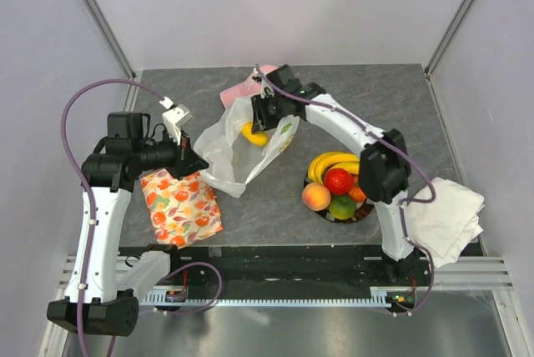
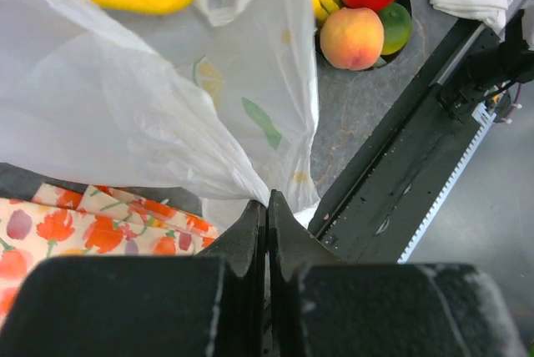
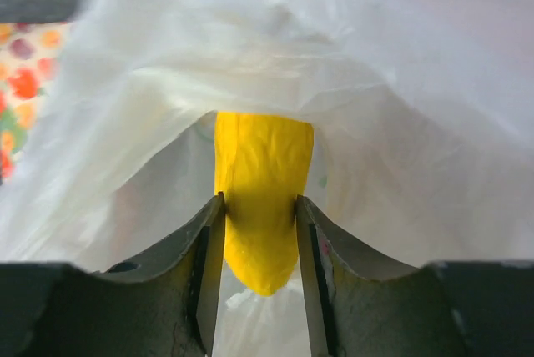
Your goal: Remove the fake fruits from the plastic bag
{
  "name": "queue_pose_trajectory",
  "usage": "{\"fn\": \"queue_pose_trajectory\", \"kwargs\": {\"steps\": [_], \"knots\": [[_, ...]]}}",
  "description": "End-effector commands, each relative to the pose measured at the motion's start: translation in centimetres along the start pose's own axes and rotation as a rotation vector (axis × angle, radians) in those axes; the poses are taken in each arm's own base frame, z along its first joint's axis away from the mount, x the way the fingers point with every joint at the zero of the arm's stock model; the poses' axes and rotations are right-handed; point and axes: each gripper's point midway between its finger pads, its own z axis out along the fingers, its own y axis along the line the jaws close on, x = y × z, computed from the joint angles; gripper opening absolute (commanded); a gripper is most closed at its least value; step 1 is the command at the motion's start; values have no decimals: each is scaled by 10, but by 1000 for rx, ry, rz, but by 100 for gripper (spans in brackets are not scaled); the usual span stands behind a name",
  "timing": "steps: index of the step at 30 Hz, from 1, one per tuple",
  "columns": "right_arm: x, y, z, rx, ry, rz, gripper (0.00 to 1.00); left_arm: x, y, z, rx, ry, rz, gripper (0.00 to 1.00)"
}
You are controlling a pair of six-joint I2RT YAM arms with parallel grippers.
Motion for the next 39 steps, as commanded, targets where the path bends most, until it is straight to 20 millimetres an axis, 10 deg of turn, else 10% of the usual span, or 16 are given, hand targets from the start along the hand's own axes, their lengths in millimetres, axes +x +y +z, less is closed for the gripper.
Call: {"fn": "queue_pose_trajectory", "kwargs": {"steps": [1, 13, 17, 23, 27, 33, 39], "knots": [[-9, 56, -84, -216, -49, -157, 34, -21, 14, 6, -33, -58, 40, 1], [46, 66, -203, -279, -113, -374, 16, -33, 34, 21, -41, -72, 45, 2], [58, 63, -206, -276, -120, -412, 33, -29, 31, 23, -19, -65, 31, 2], [24, 82, -184, -317, -127, -483, 40, -10, 18, 27, 42, -25, -1, 1], [5, 79, -131, -274, -72, -455, 40, 0, 21, 24, -7, -8, -4, 2], [19, 57, -58, -220, 54, -221, 41, 17, 66, 8, -275, 83, 66, 2], [28, 62, -11, -189, 99, -169, 66, 18, 72, 7, -307, 105, 45, 2]]}}
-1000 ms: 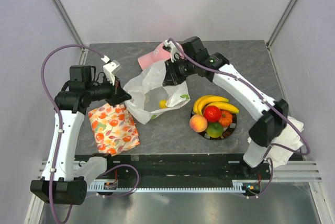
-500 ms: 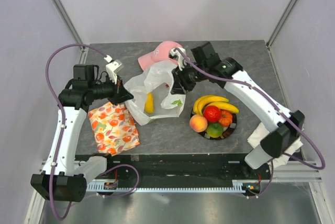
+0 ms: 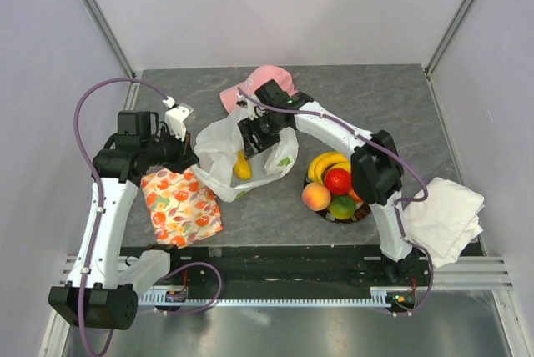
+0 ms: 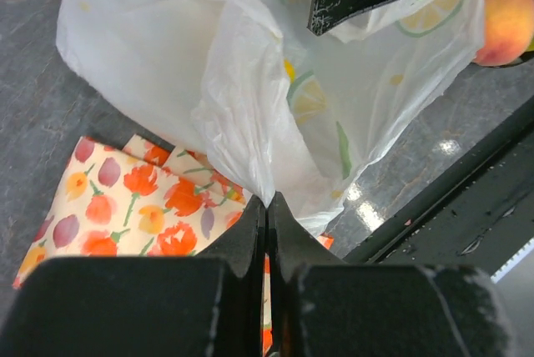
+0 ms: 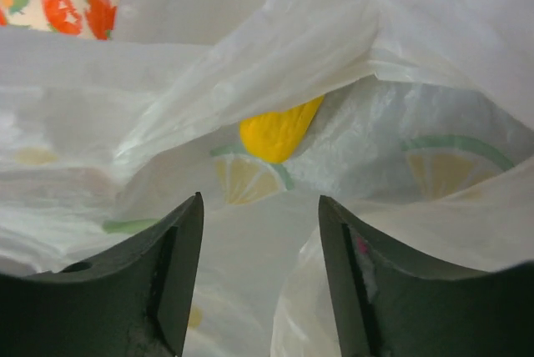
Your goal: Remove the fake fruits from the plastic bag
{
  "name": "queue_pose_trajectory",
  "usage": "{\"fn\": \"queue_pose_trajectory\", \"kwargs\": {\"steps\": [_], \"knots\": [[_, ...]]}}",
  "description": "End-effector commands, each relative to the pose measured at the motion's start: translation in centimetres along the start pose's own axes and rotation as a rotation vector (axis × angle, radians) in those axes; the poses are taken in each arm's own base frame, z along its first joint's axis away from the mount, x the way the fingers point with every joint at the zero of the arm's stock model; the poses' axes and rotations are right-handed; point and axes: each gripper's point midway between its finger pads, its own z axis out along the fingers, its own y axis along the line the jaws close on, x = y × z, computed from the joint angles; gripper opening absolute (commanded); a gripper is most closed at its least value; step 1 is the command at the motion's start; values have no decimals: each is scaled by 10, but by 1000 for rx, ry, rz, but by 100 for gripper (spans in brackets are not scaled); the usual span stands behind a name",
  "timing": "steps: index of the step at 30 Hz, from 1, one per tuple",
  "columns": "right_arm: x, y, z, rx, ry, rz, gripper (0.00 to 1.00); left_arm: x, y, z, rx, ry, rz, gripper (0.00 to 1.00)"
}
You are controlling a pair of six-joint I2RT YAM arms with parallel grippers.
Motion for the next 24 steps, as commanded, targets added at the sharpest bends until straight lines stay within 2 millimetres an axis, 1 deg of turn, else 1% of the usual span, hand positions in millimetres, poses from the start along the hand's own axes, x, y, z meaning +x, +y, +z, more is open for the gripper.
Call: {"fn": "queue_pose_trajectory", "kwargs": {"steps": [1, 2, 4, 5, 6, 7, 8, 10, 13, 14, 16, 22, 23, 24], "knots": [[-30, 17, 12, 8, -74, 21, 67, 0, 10, -4, -62, 15, 32, 2], [-27, 18, 23, 9, -61, 24, 68, 0, 9, -4, -54, 12, 32, 2], [-29, 23, 34, -3, -59, 23, 69, 2, 7, -4, -46, 17, 27, 2], [-22, 25, 46, -4, -36, 23, 70, 2, 6, -4, -43, 18, 27, 2], [-20, 25, 51, 2, -27, 23, 71, 4, 6, -4, -44, 20, 23, 1], [-16, 19, 60, 31, -15, 22, 72, 5, 6, -3, -42, 24, 20, 2], [-12, 21, 65, 43, -6, 24, 73, 5, 6, -4, -42, 24, 19, 2], [-6, 14, 76, 77, 11, 37, 74, 5, 5, -5, -42, 19, 17, 2], [0, 3, 87, 151, 22, 40, 76, 4, 3, -6, -38, 12, 17, 2], [0, -3, 88, 186, 21, 37, 76, 4, 3, -6, -36, 11, 16, 2], [0, -7, 90, 210, 20, 28, 76, 2, 3, -8, -39, 6, 18, 2], [-3, -28, 85, 323, 9, -21, 76, 0, -1, -8, -18, -4, 15, 1], [-5, -28, 85, 322, 5, -33, 67, 1, -1, -7, -15, -1, 9, 2], [-8, -25, 86, 303, -4, -48, 60, 1, -1, -7, -15, -5, 8, 2]]}}
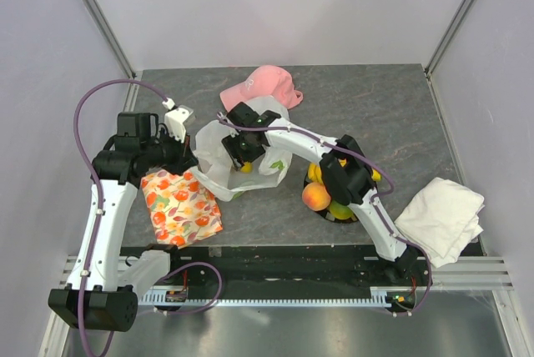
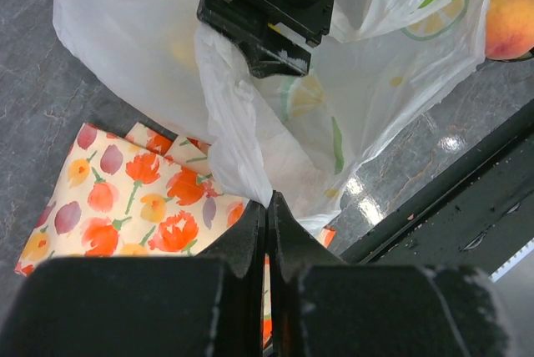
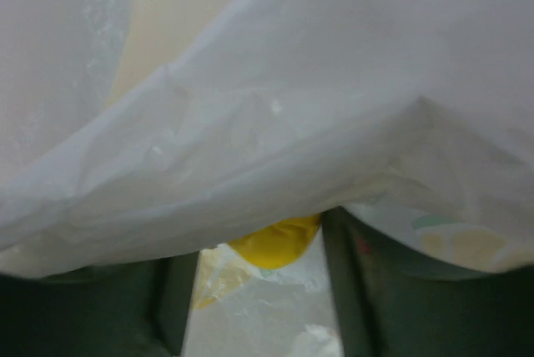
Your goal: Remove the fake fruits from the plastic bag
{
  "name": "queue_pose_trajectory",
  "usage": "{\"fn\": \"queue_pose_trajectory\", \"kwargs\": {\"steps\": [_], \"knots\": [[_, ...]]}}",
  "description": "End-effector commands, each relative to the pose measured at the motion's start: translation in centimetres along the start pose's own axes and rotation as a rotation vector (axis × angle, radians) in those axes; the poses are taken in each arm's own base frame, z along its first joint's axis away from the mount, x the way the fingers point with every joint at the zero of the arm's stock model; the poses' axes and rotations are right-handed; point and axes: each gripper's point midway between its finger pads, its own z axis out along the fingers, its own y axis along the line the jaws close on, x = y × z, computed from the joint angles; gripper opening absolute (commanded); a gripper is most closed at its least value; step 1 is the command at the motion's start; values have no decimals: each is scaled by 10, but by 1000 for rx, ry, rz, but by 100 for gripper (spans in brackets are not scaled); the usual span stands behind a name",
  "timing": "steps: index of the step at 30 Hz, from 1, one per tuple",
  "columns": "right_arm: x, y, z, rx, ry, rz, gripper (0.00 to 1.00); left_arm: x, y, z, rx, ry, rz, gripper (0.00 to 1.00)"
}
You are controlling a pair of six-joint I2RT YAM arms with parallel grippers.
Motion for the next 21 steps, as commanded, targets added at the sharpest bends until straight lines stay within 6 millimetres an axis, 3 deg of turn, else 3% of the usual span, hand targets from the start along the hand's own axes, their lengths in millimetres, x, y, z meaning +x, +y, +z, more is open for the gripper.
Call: {"fn": "queue_pose_trajectory", "kwargs": {"steps": [1, 2, 5, 10, 13, 17, 21], "knots": [[-33, -7, -13, 45, -97, -67, 53, -5, -4, -5, 14, -31, 14, 1], [-36, -4, -16, 35, -105, -79, 42, -5, -4, -5, 12, -32, 14, 2], [-52, 6, -41, 0, -156, -142, 27, -7, -3, -5, 6, -38, 20, 2], [-47, 12, -105, -41, -169, -208, 16, -13, 0, -3, 3, -58, 33, 2], [-27, 13, -137, -56, -120, -308, 12, -19, 3, -1, 0, -72, 43, 1], [17, 16, -172, -135, -11, -511, 12, -33, 12, 0, -28, -96, 47, 2], [59, 0, -208, -122, 62, -716, 10, -45, 15, 6, -11, -109, 42, 1]]}}
